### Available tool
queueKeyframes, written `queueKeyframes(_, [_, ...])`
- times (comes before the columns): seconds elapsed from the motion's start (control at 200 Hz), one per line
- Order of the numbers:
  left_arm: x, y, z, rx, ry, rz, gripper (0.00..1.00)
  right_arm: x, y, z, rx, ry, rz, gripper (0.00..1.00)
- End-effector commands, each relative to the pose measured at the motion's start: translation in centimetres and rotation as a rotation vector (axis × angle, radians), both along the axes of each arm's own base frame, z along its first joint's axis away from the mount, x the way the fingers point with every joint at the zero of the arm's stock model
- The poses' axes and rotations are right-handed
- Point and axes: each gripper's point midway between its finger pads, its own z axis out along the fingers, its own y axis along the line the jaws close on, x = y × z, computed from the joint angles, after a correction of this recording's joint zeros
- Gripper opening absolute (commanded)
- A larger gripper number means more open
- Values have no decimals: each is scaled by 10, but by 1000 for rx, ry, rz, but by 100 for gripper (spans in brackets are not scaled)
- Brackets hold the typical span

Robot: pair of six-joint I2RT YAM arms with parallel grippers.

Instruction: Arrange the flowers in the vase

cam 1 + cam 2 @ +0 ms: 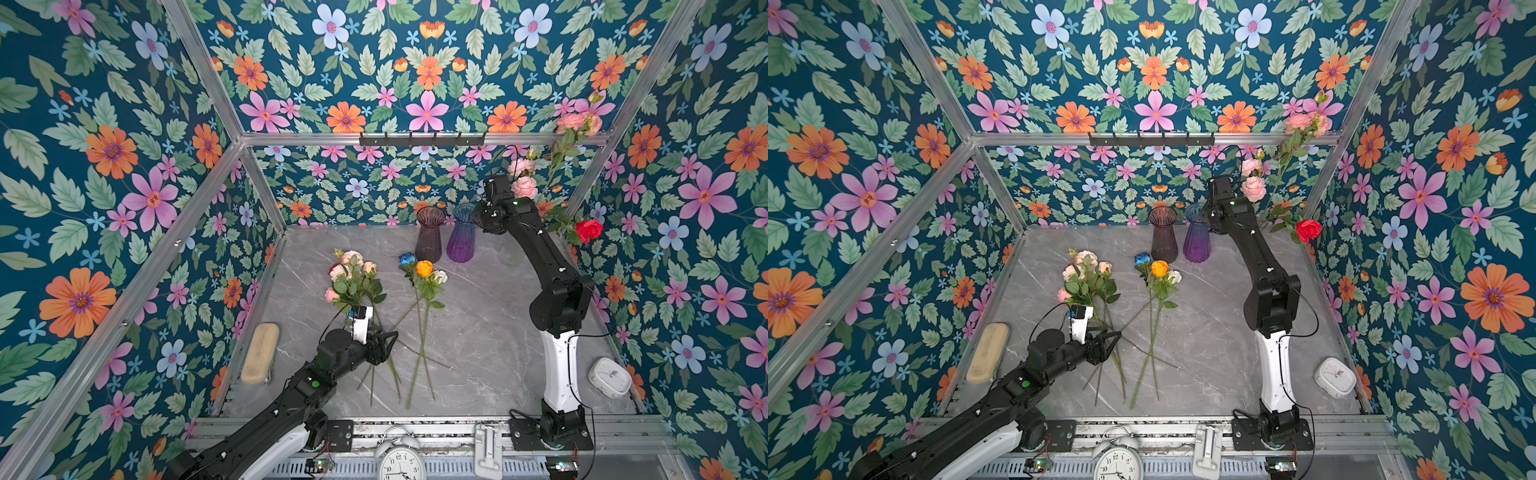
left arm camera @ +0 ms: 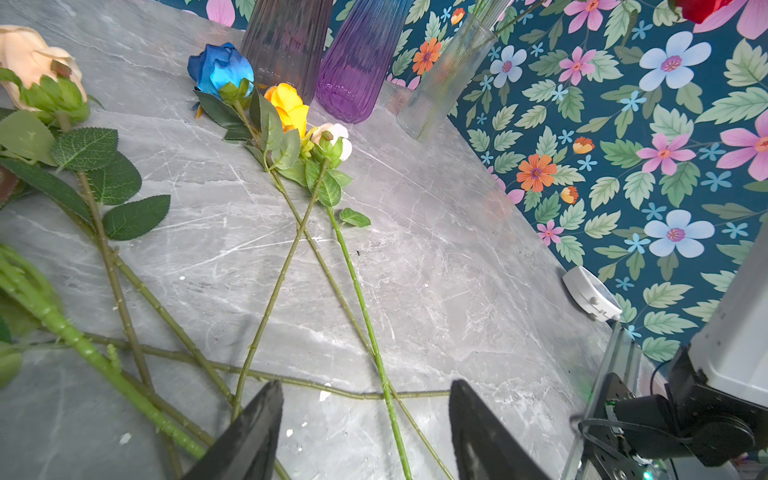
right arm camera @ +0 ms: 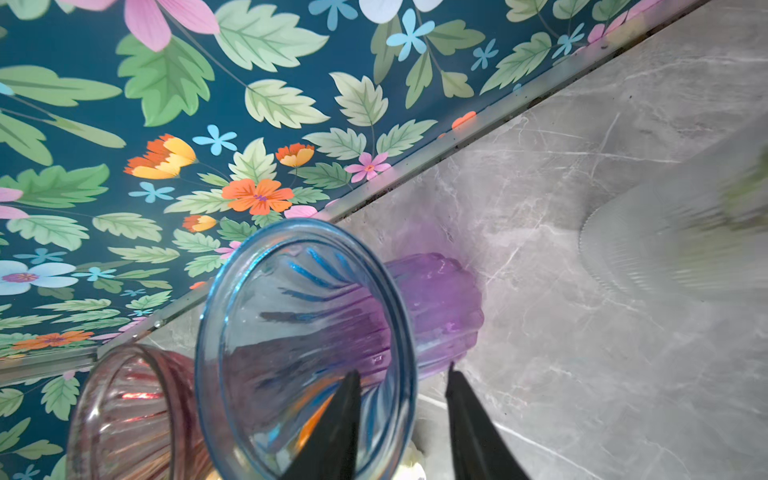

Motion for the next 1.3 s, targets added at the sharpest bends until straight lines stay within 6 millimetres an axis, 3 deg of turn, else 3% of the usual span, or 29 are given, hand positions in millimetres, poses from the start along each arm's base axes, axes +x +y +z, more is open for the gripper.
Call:
queueKeyframes(0.0, [3,1,3,14,-18,11,66,-5,-2,-6,-22,32,10,32])
queueKeyframes(0.35, [6,2,9,23,-22,21,66,-2,3,-15,2,41,26,23])
queueKeyframes(0.49, [6,4,12,20,-24,33,66,-3,1,-13,-9,45,15,11])
queueKeyframes(0.725, [6,5,19,16,-33,40,66,-16,-8,-2,-13,35,-25,0])
queueKeyframes(1.04, [8,2,33,-1,-46,34,66,-58,-16,24,46,-2,-59,0])
queueKeyframes(1.291, [8,-1,44,-25,-53,23,65,-115,-18,13,152,19,-80,0])
